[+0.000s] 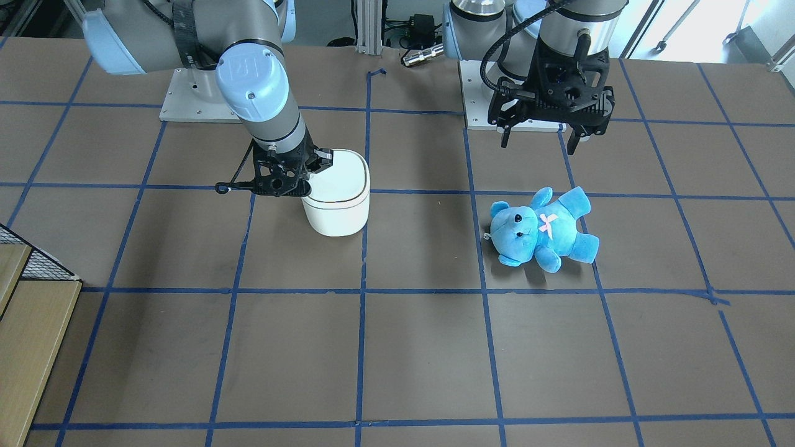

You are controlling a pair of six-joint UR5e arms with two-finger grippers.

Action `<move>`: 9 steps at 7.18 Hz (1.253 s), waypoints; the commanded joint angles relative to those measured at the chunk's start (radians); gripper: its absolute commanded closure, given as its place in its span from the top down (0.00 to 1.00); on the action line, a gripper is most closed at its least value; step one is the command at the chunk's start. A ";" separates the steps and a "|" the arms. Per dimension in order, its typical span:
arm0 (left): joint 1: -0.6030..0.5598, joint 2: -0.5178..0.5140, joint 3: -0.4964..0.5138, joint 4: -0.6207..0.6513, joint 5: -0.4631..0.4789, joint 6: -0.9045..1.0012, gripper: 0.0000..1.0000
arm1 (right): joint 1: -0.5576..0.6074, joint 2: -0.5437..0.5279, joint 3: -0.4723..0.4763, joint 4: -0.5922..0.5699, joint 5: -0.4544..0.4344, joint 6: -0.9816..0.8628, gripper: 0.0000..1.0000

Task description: Open trash can with right arm

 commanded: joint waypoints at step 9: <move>0.000 0.000 0.000 0.000 0.000 0.000 1.00 | -0.032 -0.045 -0.211 0.045 -0.084 -0.004 1.00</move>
